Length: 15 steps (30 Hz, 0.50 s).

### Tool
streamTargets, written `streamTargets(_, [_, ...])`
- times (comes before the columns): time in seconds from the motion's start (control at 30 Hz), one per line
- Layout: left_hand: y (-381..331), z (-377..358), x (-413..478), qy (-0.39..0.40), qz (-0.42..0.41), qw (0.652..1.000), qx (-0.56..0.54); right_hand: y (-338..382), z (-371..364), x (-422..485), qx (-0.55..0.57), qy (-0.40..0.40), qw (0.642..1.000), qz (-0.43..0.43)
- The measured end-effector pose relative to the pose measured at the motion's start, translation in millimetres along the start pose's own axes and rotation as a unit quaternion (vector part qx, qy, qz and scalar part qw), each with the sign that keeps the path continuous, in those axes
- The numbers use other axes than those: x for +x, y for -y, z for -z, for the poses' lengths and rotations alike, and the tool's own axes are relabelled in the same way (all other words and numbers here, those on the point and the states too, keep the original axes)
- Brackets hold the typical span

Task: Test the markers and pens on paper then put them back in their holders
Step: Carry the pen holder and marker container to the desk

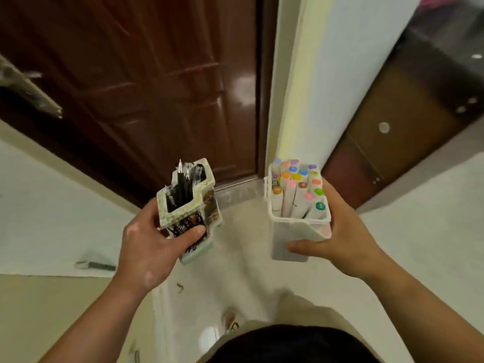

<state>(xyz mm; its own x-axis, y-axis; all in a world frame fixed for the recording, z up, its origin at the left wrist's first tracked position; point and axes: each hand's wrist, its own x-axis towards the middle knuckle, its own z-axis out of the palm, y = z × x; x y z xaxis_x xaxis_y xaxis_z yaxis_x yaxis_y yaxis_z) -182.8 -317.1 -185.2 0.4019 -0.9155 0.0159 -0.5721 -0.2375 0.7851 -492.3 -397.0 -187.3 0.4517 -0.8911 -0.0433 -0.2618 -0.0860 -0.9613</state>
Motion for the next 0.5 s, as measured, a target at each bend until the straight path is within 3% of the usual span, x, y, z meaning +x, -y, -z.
streamTargets(0.23, [-113,-174,-11,0.161,-0.084,0.983,0.001,-72,152,-125,-0.008,-0.165,0.983,-0.085])
streamTargets(0.5, [-265,-398,-50,0.284,-0.144,0.948,-0.018,-139,358,-238,-0.018,-0.273,0.953,-0.131])
